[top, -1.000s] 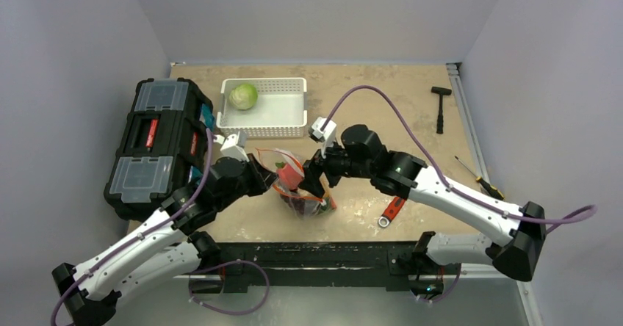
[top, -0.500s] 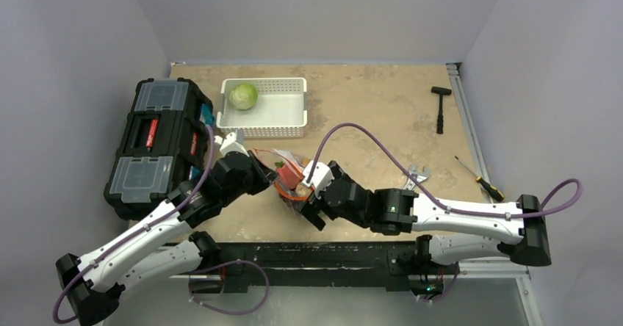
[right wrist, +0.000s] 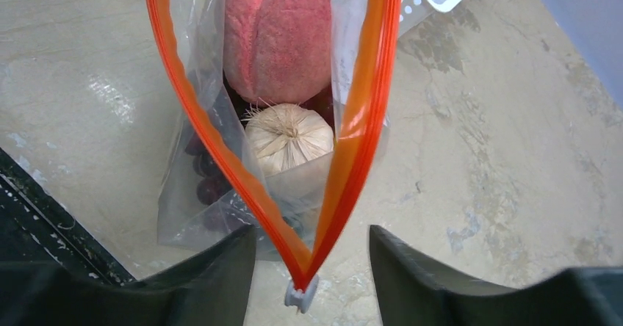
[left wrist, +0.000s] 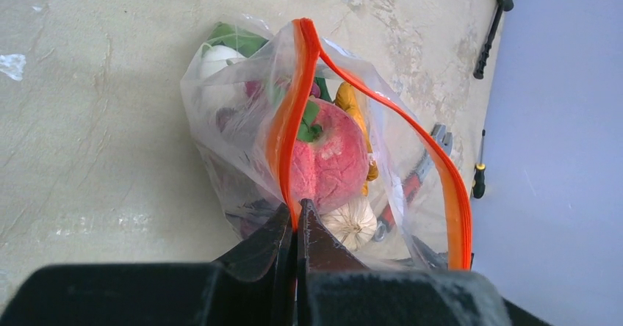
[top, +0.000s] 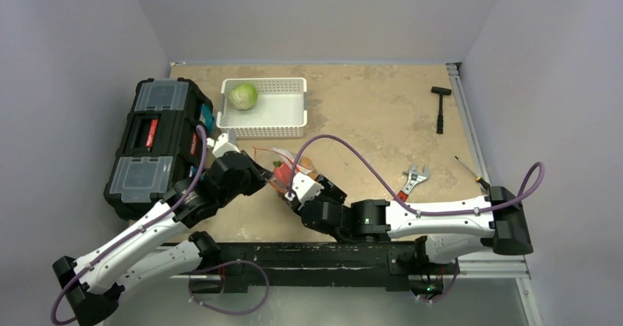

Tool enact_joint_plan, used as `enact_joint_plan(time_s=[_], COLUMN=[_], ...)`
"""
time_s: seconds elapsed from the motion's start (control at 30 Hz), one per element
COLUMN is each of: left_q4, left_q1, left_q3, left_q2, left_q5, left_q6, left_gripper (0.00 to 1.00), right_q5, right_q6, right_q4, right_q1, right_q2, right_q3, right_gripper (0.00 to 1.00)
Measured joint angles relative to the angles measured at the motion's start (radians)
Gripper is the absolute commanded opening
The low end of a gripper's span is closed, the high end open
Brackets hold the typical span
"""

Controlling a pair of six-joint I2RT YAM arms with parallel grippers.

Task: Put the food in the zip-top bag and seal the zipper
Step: Adjust the zipper food storage bag at the center of the board.

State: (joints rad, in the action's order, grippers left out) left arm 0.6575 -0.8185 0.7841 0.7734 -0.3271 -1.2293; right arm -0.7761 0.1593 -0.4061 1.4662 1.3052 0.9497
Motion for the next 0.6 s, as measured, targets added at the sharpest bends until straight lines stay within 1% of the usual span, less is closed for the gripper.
enact_joint_plan(time_s=[0.03,0.1,0.2,0.23,0.27,0.3,0.4,0.47,0.57,0.6], left_q4=[0.005,0.016,0.035,0.041,0.044,0.048,0.064,0.07,0.069,0.07], left_q1=[0.0,0.0,0.0,0.0,0.0,0.0,0.0,0.0,0.0,0.0], left_q3=[0.0,0.002,0.014,0.016,0.017,0.017,0.026,0.035,0.051,0.064], left_q2=[0.0,-0.003,-0.013,-0.021,-0.032,-0.045,-0.081,-0.114,-0.177,-0.201], left_q5=[-0.002,-0.006,-0.022,-0.027,-0.034,-0.039,-0.05,-0.057,-0.044,-0.025], left_q6=[-0.004,-0.008,-0.008,-0.007,-0.006,-0.005,0.024,0.076,0.209,0.283], left_gripper=[0.0,0.0,0.0,0.0,0.0,0.07,0.35,0.54,0.68,0.72], right_q5=[0.0,0.0,0.017,0.024,0.036,0.045,0.069,0.085,0.122,0.143], right_q6=[-0.002,-0.002,-0.009,-0.015,-0.022,-0.034,-0.076,-0.109,-0.156,-0.167], right_q4=[0.002,0.006,0.034,0.045,0.065,0.086,0.146,0.165,0.196,0.201], right_q1=[0.0,0.0,0.0,0.0,0.0,0.0,0.0,0.0,-0.003,-0.007], right_q2=[-0.002,-0.014,-0.052,-0.067,-0.087,-0.106,-0.152,-0.174,-0.204,-0.214], right_q3=[0.0,0.0,-0.001,-0.003,-0.009,-0.015,-0.037,-0.051,-0.073,-0.079], right_gripper=[0.41,0.32,0.06,0.0,0.0,0.0,0.0,0.0,0.0,0.0])
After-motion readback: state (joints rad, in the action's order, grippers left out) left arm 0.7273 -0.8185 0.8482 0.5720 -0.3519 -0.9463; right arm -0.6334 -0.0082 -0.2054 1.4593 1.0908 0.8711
